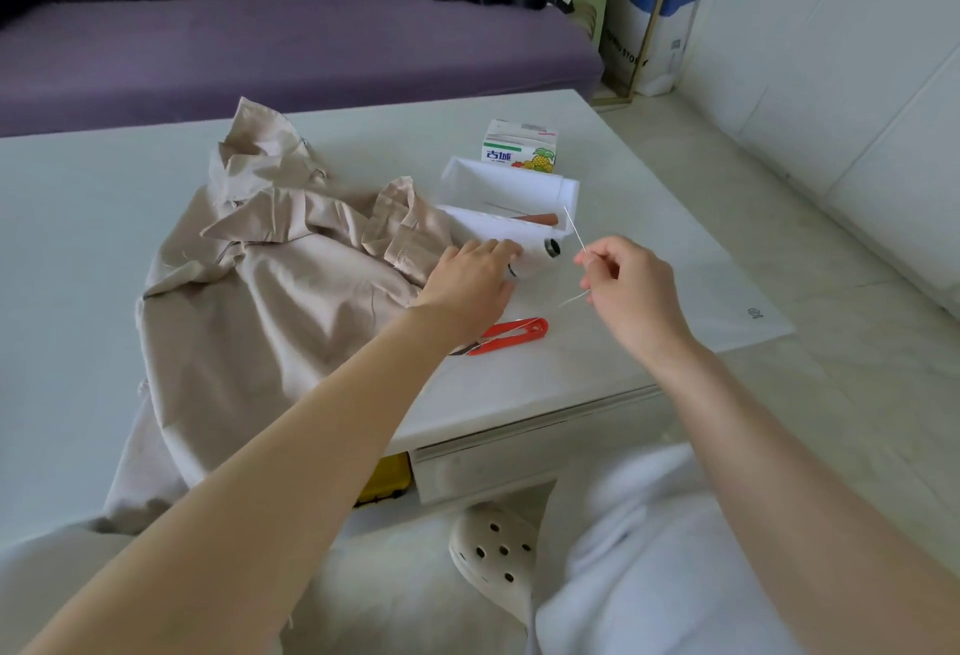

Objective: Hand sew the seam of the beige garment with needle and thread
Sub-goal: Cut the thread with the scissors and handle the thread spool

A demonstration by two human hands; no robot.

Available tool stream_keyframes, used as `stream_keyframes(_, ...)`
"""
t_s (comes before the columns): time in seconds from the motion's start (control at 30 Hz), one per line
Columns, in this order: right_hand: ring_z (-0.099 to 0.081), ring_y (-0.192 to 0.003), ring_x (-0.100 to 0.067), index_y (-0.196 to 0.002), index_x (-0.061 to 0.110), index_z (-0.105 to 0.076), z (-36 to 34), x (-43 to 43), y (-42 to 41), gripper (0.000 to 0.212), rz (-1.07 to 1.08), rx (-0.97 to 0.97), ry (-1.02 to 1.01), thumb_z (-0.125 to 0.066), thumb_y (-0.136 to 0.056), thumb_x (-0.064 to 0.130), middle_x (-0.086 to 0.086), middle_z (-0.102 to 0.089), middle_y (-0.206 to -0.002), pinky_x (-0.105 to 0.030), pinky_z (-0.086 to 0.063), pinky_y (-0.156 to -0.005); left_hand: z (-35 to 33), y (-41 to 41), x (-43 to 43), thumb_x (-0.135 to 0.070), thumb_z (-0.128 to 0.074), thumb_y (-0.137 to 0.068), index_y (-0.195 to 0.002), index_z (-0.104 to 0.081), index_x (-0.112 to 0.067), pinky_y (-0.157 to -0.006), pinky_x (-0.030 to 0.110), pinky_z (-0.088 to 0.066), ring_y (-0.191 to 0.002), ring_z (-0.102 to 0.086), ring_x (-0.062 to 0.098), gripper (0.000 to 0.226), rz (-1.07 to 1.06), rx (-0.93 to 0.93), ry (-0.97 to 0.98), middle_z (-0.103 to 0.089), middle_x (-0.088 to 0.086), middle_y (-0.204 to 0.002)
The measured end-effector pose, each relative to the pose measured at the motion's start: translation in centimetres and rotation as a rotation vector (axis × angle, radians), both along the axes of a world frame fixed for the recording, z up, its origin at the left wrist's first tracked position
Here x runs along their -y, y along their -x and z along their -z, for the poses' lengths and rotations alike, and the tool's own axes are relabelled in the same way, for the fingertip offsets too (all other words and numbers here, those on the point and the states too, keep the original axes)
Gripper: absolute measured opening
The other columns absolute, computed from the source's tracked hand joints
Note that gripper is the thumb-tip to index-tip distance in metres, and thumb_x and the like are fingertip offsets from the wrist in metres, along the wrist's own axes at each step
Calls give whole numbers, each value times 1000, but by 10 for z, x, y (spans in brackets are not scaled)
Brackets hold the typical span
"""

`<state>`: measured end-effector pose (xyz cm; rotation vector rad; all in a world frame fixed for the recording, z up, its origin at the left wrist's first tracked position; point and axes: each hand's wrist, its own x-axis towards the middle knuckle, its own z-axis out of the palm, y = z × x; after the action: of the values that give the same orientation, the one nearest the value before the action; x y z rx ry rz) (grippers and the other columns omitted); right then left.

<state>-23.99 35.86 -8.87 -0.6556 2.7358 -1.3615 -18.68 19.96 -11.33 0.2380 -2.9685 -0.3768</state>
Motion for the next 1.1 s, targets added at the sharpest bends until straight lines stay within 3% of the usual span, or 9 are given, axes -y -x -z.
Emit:
stream_keyframes(0.17, -59, -75, -21, -90, 12, -64, 0, -6, 4, 22, 18, 40, 18, -43, -93, 7, 9, -58, -73, -23, -41, -64, 4, 12, -7, -29, -47, -96, -140, -37, -19, -99, 34, -30, -123, -40, 27, 47, -54, 13, -23, -43, 8, -132)
stream_keyframes(0.3, -57, -77, -20, -91, 13, -63, 3, -10, 9, 23, 33, 55, -22, -41, -93, 6, 8, -57, -77, -12, -38, -58, 9, 18, -16, -32, -50, -94, -133, -44, -18, -94, 34, -32, -118, -42, 26, 42, -24, 8, 0, -45, 7, -125)
stream_keyframes(0.57, -59, -84, -27, -91, 13, -60, 5, -16, 14, 24, 111, 91, -26, -38, -92, 5, -2, -58, -85, -25, -41, -69, 9, 23, -34, -32, -56, -90, -130, -44, -20, -90, 32, -30, -115, -42, 24, 44, -29, -28, -115, -52, 1, -124)
stream_keyframes(0.77, -48, -73, -21, -98, 10, -63, 7, -22, 16, 26, 111, 53, -109, -38, -94, 4, 9, -50, -73, -23, -33, -53, 8, 16, -39, -23, -58, -86, -115, -51, -14, -81, 30, -32, -105, -47, 24, 32, -89, -91, -206, -59, 3, -110)
stream_keyframes(0.9, -46, -61, -14, -92, 14, -62, 3, -18, 10, 24, 26, 28, -31, -39, -95, 7, 8, -51, -67, -16, -34, -49, 8, 1, -35, -25, -61, -82, -105, -54, -13, -75, 32, -45, -90, -55, 23, 26, -237, -169, -451, -61, 2, -96)
stream_keyframes(1.1, -41, -49, -6, -87, 14, -64, 6, -10, -2, 24, -134, -32, -179, -42, -93, 6, 10, -48, -61, -13, -31, -46, -1, -13, -28, -27, -66, -84, -96, -50, -16, -59, 16, -36, -72, -52, 9, 22, -407, -297, -762, -51, -14, -79)
